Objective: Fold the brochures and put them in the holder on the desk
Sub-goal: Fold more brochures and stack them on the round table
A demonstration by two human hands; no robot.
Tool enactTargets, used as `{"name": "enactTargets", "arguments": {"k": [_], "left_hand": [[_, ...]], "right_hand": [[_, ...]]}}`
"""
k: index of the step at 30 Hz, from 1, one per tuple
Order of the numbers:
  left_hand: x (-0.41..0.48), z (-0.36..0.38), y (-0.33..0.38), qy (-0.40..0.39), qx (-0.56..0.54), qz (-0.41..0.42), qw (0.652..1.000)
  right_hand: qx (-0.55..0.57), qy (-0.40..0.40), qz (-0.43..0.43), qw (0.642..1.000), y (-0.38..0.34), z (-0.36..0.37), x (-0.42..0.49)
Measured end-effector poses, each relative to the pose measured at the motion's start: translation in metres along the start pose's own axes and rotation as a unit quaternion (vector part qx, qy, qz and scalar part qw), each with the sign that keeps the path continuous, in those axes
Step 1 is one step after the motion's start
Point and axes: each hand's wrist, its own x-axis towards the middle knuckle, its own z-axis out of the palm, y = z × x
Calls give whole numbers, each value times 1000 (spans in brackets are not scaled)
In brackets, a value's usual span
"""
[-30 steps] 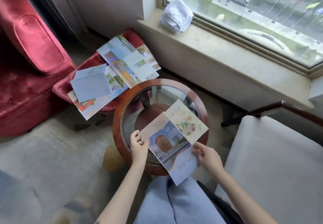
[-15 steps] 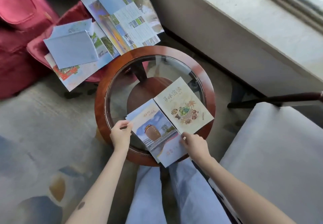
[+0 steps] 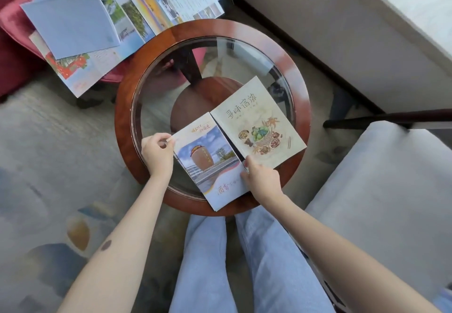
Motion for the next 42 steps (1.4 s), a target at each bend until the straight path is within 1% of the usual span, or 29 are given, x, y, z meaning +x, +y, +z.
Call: {"name": "enactTargets", "arguments": {"k": [4, 6, 7, 8, 9, 10, 12, 13, 14, 15, 16, 18, 19, 20, 22, 25, 28, 32, 36, 39, 42], "left_hand": [[2, 1, -2, -1, -4, -40, 999], [1, -1, -1, -6, 2, -32, 999], [0, -2, 0, -5, 18, -13, 1000], [-3, -2, 1, 1, 60, 31, 998], [-7, 0, 3, 9, 125, 108, 986], [-14, 3, 6, 8, 187, 212, 959], [-32, 20, 11, -37, 242, 428, 870], [-42, 31, 11, -65, 257, 498, 826], [-51, 41, 11, -82, 275, 532, 797], [-58, 51, 11, -86, 292, 530, 792], [-62, 58, 10, -82, 301, 498, 809], [-62, 67, 9, -74, 298, 400, 863], [-59, 71, 7, -69, 298, 359, 882], [-55, 75, 4, -66, 304, 332, 890], [-51, 80, -2, -68, 325, 316, 889], [-47, 88, -10, -56, 351, 322, 877], [-47, 92, -13, -36, 358, 321, 876], [-47, 90, -9, -43, 365, 319, 874], [-53, 88, -1, -32, 335, 310, 889], [-61, 93, 6, -24, 315, 319, 893], [-64, 102, 14, -15, 315, 290, 904]], "right_hand": [[-25, 2, -2, 1000, -3, 3, 3], [-46, 0, -8, 999, -4, 4, 4], [-56, 3, -10, 998, -5, 4, 4], [-65, 6, -13, 998, -5, 5, 5], [-73, 8, -15, 997, -5, 5, 5], [-79, 10, -19, 997, -5, 6, 5], [-89, 12, -24, 996, -5, 8, 6], [-93, 12, -25, 995, -4, 9, 6], [-98, 14, -26, 995, -3, 10, 6], [-102, 16, -27, 994, -3, 11, 6], [-106, 18, -30, 994, -2, 12, 6], [-110, 17, -34, 993, -1, 12, 7], [-112, 15, -35, 993, -1, 12, 7], [-113, 13, -35, 993, -1, 11, 7], [-118, 5, -37, 992, -1, 9, 7], [-128, -3, -42, 991, -2, 9, 6], [-142, 2, -47, 989, -2, 9, 7], [-155, 11, -50, 987, -2, 10, 7], [-156, 14, -52, 986, -4, 9, 5], [-155, 14, -49, 987, -7, 8, 3], [-156, 13, -46, 987, -7, 7, 5]]}}
